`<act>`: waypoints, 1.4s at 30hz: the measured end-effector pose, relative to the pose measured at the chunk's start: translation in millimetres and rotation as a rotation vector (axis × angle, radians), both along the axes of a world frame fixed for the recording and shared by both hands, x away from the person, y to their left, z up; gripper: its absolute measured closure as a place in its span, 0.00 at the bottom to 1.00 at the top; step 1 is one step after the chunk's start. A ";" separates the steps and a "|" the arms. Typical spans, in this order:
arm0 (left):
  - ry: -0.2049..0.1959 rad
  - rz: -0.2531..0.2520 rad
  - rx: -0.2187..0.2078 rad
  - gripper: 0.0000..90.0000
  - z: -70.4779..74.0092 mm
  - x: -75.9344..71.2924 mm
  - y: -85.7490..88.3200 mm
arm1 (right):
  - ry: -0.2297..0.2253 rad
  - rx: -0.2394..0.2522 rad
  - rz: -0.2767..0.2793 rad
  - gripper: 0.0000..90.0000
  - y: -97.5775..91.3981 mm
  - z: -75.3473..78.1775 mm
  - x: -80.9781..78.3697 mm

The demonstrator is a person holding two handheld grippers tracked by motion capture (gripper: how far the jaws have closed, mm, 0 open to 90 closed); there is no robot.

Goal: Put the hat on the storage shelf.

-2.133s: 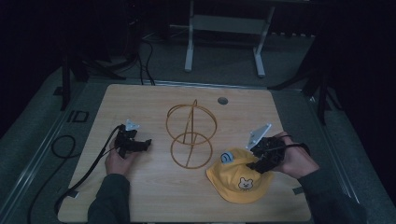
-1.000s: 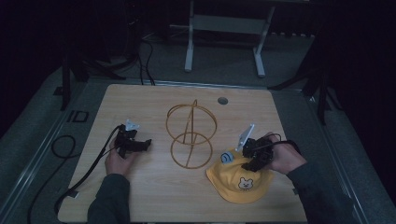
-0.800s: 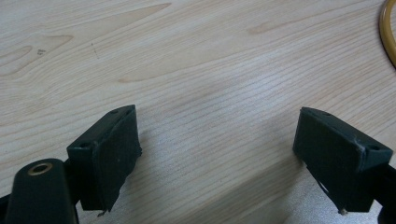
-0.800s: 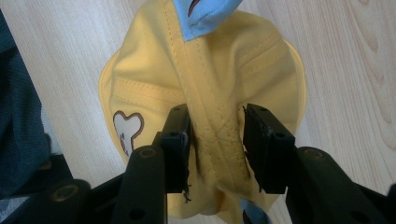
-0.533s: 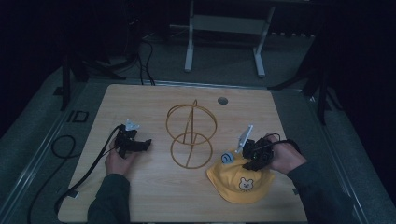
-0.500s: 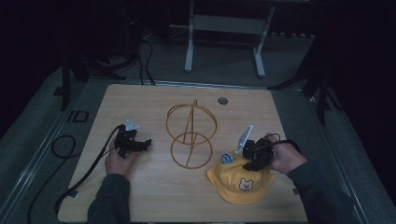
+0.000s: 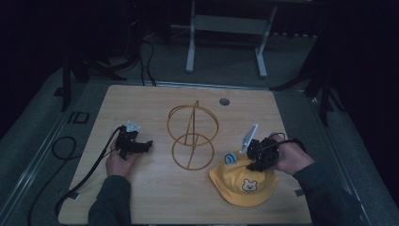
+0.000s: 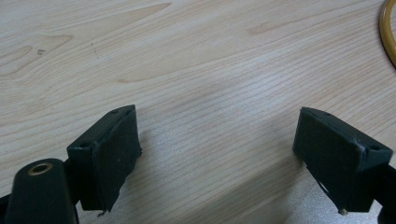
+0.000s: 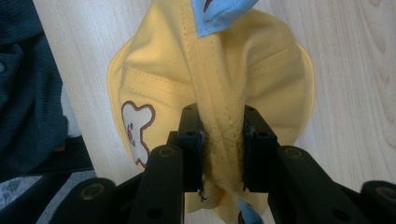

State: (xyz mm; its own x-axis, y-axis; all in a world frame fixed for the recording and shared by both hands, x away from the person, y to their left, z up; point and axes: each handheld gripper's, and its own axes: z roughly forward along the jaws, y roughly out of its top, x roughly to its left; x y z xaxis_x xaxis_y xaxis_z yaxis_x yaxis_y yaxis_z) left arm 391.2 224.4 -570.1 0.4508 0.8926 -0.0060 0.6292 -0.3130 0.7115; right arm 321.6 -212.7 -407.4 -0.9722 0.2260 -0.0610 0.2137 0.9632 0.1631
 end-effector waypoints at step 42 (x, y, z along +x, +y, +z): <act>0.000 0.000 0.001 0.16 0.0 0.0 0.0 | -0.029 0.069 -0.029 0.82 -25.3 65.0 8.3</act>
